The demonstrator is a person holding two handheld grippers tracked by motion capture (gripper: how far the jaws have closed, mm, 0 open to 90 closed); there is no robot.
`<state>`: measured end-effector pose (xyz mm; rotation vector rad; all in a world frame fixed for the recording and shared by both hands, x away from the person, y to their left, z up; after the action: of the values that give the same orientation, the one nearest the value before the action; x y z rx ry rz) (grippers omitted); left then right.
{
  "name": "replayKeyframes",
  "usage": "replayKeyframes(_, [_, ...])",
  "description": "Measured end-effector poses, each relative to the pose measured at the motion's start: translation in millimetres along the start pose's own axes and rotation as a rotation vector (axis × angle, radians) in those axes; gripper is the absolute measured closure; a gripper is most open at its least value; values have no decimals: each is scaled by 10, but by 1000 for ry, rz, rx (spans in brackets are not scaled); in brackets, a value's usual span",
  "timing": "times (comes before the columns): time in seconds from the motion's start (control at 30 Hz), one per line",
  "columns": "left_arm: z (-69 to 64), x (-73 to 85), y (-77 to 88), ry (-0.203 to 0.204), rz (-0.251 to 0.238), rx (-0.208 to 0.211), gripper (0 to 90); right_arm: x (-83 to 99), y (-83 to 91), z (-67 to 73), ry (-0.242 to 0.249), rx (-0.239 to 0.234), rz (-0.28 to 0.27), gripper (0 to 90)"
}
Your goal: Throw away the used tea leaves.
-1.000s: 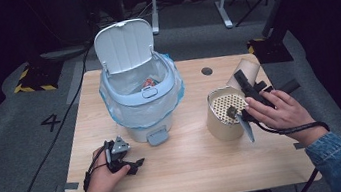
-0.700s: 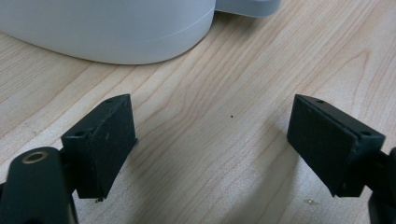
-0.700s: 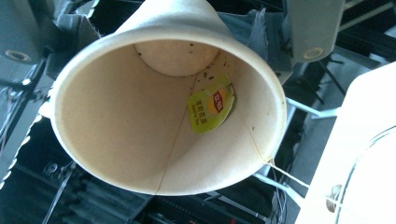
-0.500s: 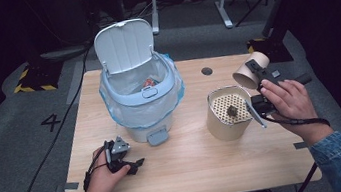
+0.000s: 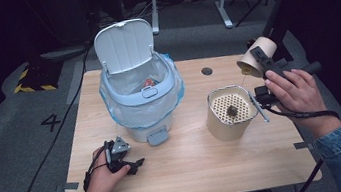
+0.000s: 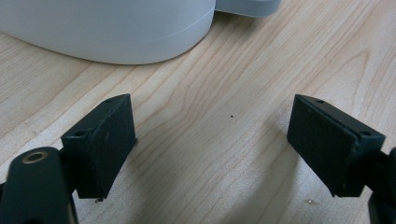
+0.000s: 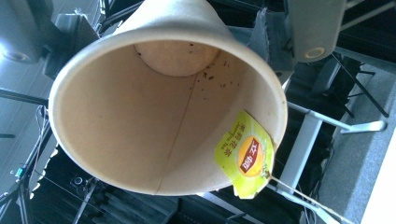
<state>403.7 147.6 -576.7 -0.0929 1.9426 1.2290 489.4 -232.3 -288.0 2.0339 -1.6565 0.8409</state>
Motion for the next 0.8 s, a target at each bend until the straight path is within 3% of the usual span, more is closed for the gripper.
replayKeyframes(0.17, [0, 0, 0, 0, 0, 0, 157, 73, -20, -84, 21, 11, 17, 302])
replayKeyframes(0.2, [-1, 0, 0, 0, 0, 1, 157, 87, -18, -119, 75, 25, 36, 302])
replayKeyframes(0.23, [-1, 0, 0, 0, 0, 1, 157, 89, -14, -128, 88, 28, 41, 302])
replayKeyframes(0.37, [-1, 0, 0, 0, 0, 1, 157, 104, -19, -163, 64, 30, 35, 302])
replayKeyframes(0.63, [-1, 1, 0, 0, 0, 1, 157, 295, -4, -350, 65, 61, 80, 299])
replayKeyframes(0.8, [-1, 1, 0, 0, 0, 1, 157, 283, -1, -336, 85, 59, 79, 299])
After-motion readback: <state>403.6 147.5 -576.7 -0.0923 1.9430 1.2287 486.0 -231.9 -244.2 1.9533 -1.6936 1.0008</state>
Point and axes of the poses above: each handheld gripper's, and its own axes: y roughly backward along the jaws, x roughly out of its underside, z roughly to its left, the point moved 10 cm from there along -y, roughly forward along the jaws, and after that the axes turned 14 degrees about y, right-handed, at the moved point
